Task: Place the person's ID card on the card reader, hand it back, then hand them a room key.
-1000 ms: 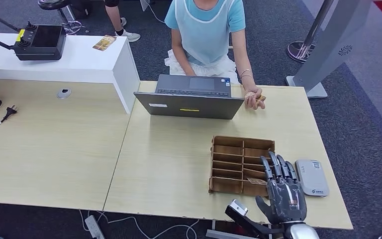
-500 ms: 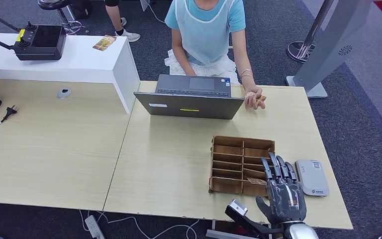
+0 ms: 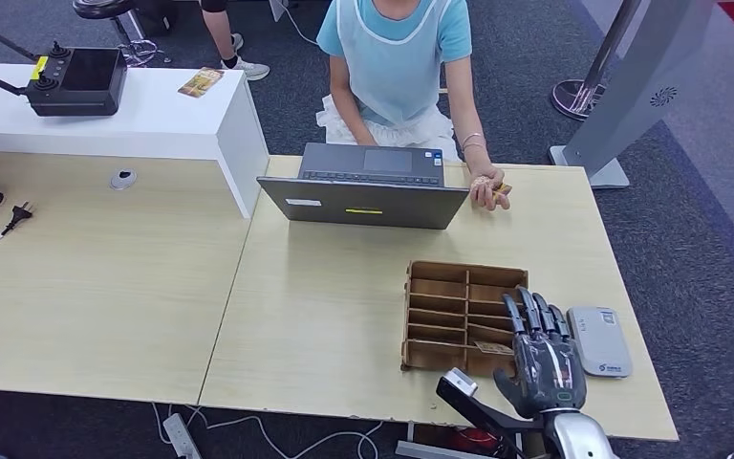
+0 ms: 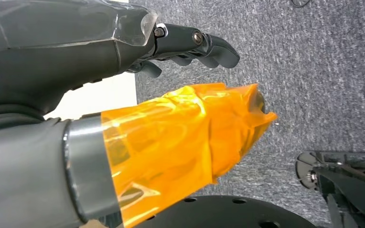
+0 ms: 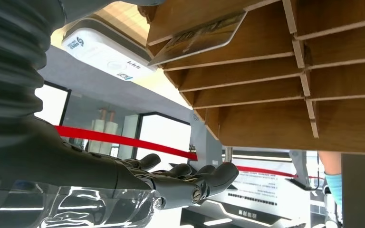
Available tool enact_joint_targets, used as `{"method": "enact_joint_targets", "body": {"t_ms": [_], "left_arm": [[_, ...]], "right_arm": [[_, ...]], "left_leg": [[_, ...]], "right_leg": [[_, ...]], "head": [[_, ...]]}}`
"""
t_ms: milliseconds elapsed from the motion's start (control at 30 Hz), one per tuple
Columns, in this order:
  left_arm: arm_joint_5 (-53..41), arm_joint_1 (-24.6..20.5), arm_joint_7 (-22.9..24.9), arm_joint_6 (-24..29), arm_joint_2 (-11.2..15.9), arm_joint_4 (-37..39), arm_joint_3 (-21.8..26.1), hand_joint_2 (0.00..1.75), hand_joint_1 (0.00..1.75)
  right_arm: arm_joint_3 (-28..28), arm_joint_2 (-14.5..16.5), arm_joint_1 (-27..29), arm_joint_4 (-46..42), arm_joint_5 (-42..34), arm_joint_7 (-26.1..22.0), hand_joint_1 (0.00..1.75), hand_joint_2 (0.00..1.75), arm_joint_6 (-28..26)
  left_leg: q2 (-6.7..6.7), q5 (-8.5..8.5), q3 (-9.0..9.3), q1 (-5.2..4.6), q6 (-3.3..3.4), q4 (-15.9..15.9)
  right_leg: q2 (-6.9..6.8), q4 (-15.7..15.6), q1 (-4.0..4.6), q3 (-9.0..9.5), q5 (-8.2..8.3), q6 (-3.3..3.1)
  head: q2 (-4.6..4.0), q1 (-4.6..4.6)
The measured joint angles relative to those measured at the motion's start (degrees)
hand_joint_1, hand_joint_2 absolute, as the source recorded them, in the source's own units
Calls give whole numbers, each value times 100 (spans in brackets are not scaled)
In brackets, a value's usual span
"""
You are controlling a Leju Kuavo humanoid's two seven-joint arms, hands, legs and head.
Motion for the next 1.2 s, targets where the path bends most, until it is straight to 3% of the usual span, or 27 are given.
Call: {"method": "enact_joint_targets", "body": {"t_ms": [967,1200], "left_arm": [[-11,5,17,-14,37,31,-44,0,0],[-13,8,25,-14,42,31,-44,0,0]], "right_arm": [[-274,249,-207,508,-73,-141,0,175,4],[-280,281,-199,499,-57,-197,9,175,-22]], "left_leg": [[-1,0,0,0,0,0],[0,0,0,0,0,0]], "right_leg": [[-1,0,0,0,0,0],[-1,0,0,0,0,0]], "head": [[0,-1],[0,0]]}}
